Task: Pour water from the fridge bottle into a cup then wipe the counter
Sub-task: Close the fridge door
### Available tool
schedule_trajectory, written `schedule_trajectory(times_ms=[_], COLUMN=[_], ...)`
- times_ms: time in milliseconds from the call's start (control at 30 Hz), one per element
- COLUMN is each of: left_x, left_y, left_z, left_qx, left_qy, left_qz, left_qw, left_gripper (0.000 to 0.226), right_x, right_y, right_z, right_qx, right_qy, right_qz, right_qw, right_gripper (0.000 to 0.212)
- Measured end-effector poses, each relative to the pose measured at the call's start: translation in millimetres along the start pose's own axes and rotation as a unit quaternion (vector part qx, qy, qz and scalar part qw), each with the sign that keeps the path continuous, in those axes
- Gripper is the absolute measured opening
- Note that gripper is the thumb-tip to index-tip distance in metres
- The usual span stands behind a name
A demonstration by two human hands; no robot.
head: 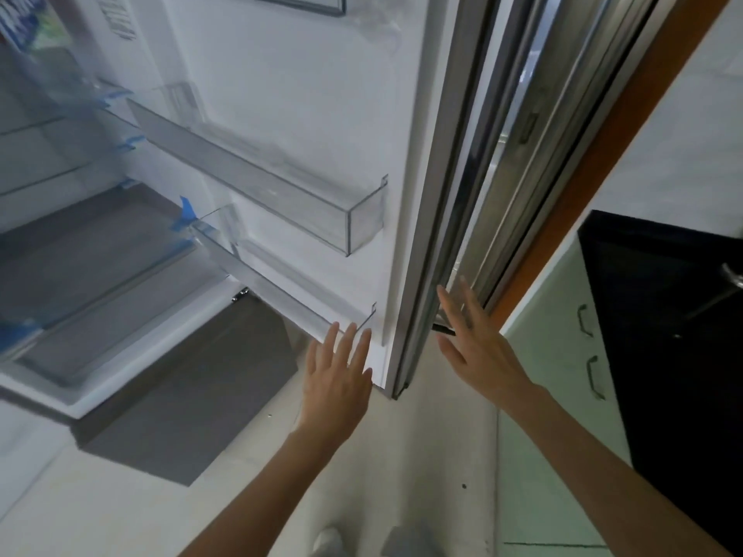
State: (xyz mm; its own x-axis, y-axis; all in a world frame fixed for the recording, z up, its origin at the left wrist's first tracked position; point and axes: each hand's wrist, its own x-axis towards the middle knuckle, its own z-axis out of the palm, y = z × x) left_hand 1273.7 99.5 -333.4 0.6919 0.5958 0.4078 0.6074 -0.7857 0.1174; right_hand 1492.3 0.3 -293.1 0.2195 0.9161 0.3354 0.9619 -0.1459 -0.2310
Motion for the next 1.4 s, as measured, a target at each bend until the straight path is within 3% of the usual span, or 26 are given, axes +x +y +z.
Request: schedule_trajectory(times_ms=[233, 367, 600, 767, 1100, 1400], left_x=[-9, -18, -49, -82, -144, -171], left_y=[8, 16, 11, -2, 14, -98], left_z=[1, -6, -31, -56, -63, -83], left_qx=[0.052, 0.061, 0.095, 0.102, 0.090, 0.079], left_qy=[-0.003, -0.008, -0.022, -0.018, 0.063, 0.049], left_qz=[-0.073, -0.117, -0.230, -0.320, -0.468, -0.498], left_qw=[0.996, 0.991, 0.968, 0.942, 0.877, 0.862], left_gripper=[0.050, 0.050, 0.057, 0.061, 0.057, 0.059], right_x=[20, 26, 30, 43, 62, 88], right_y=[38, 44, 13, -41, -190, -321], right_z=[7, 3, 4, 14, 51, 95], right_qx=[0.113, 0.117, 0.162, 0.189, 0.261, 0.200], right_qy=[-0.005, -0.009, 0.054, 0.090, 0.090, 0.131], right_qz=[-0.128, -0.179, -0.311, -0.381, -0.434, -0.442], right_qw=[0.985, 0.977, 0.935, 0.901, 0.858, 0.865], right_gripper=[0.066, 0.060, 0.072, 0.068, 0.084, 0.082])
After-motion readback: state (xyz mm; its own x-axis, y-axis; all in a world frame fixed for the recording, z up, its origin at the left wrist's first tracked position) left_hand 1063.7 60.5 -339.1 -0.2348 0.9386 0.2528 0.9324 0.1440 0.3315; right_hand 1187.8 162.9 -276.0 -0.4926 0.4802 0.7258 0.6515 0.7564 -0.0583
